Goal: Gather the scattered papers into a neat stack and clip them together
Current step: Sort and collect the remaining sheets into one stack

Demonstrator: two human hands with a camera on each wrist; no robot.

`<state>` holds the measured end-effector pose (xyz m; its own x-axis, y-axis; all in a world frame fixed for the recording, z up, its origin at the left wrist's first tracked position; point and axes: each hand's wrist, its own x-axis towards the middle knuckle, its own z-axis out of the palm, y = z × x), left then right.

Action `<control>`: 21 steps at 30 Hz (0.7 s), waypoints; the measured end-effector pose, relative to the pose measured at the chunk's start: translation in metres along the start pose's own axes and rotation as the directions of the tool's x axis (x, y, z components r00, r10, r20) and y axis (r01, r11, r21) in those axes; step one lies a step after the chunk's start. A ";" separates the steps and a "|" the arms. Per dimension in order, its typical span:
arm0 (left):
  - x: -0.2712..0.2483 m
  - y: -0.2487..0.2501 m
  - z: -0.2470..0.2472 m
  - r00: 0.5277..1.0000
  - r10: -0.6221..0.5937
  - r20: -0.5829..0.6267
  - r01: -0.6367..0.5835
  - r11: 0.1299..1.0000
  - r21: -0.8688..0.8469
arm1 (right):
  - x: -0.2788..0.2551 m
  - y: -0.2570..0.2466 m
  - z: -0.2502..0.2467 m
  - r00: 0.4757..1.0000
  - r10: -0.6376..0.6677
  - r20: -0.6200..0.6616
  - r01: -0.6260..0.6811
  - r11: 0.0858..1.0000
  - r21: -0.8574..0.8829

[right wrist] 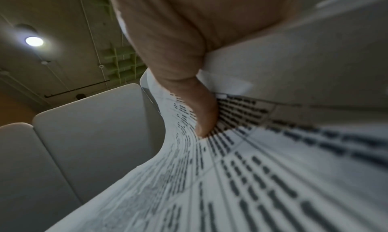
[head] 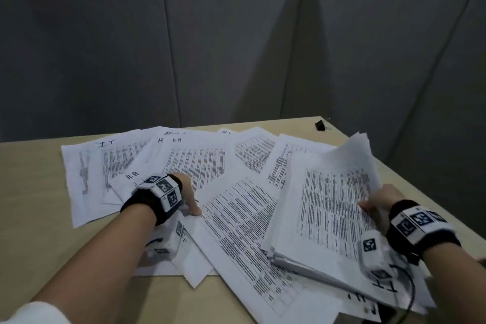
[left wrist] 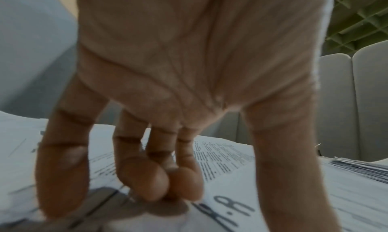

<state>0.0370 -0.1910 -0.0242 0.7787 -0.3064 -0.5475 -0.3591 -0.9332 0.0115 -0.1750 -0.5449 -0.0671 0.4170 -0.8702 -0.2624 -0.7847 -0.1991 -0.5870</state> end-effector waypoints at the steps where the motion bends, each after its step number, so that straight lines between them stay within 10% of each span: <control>1: 0.001 -0.002 0.001 1.000 0.006 -0.004 -0.006 1.000 0.008 | -0.003 -0.002 0.000 1.000 -0.001 0.005 0.001 1.000 -0.014; 8: -0.003 -0.002 0.014 0.998 0.064 -0.013 -0.066 0.986 -0.154 | -0.022 -0.022 -0.023 0.988 -0.127 -0.092 0.127 0.992 -0.010; 14: -0.002 -0.013 0.008 0.988 0.106 -0.114 -0.142 0.917 -0.372 | -0.015 -0.033 -0.058 0.988 -0.141 0.060 0.102 0.896 0.433; 18: 0.021 -0.028 -0.030 0.822 -0.142 -0.551 -0.221 0.813 -0.538 | -0.007 -0.033 -0.044 0.968 -0.113 0.224 -0.030 0.833 0.553; 21: 0.046 -0.038 -0.039 0.777 -0.399 -0.487 -0.042 0.738 -0.673 | 0.021 -0.029 -0.015 0.975 -0.023 0.223 -0.090 0.870 0.485</control>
<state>0.1064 -0.1771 -0.0169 0.9988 0.0430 -0.0230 0.0482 -0.8025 0.5947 -0.1506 -0.5639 -0.0442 0.5265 -0.7433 -0.4128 -0.4981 0.1237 -0.8582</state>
